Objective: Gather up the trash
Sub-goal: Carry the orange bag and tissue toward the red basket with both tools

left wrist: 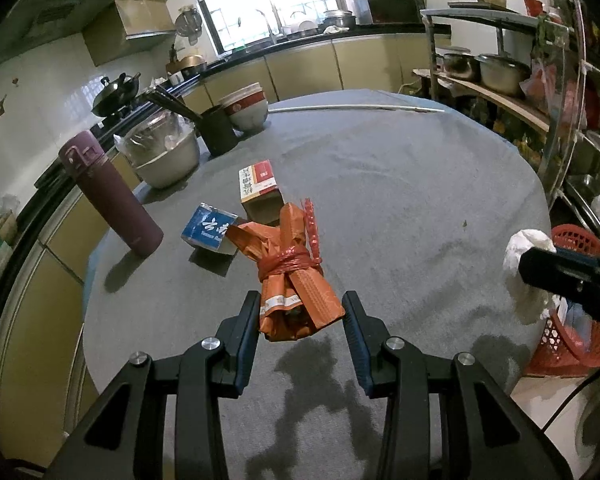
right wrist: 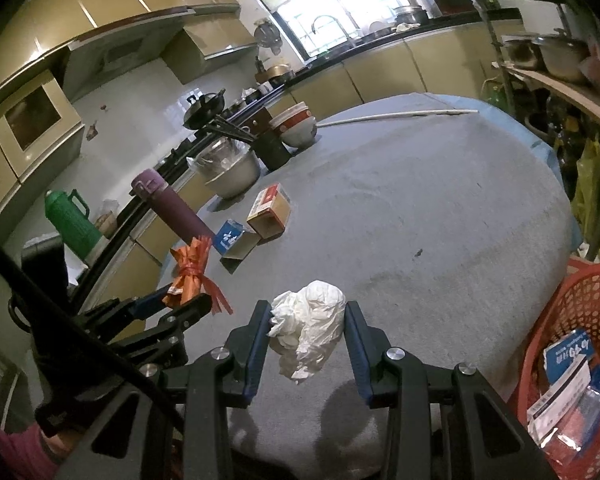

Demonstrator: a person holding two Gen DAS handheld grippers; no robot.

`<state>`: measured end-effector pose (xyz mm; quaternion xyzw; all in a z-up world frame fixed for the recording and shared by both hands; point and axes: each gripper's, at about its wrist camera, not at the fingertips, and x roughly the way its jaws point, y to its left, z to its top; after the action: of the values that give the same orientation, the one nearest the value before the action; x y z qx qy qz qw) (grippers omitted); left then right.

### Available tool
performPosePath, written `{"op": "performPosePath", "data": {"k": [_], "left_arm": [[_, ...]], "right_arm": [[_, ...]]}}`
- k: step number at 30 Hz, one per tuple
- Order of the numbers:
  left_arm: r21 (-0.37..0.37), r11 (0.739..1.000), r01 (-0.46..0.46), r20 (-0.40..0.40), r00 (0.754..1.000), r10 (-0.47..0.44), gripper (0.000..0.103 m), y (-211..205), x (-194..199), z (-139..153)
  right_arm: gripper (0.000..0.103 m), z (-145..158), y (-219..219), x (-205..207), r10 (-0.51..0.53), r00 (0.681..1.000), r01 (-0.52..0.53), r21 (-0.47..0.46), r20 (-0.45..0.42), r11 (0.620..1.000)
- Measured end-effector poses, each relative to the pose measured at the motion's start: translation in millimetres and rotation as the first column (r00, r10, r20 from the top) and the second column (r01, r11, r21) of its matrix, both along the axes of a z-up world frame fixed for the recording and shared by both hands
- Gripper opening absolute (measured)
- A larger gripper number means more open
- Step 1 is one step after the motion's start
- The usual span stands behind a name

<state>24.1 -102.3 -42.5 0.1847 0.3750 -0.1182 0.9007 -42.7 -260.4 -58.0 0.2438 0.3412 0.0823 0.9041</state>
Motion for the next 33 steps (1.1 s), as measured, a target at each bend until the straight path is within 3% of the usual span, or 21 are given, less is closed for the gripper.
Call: {"op": "performPosePath", "data": {"k": [33], "left_arm": [[0.069,0.996,0.063,-0.010,0.998,-0.062,0.043,-27,-11,-7]], "right_arm": [[0.040,-4,-30,-20,-0.060,0.998,0.059,0.070,0.018,0.996]]}}
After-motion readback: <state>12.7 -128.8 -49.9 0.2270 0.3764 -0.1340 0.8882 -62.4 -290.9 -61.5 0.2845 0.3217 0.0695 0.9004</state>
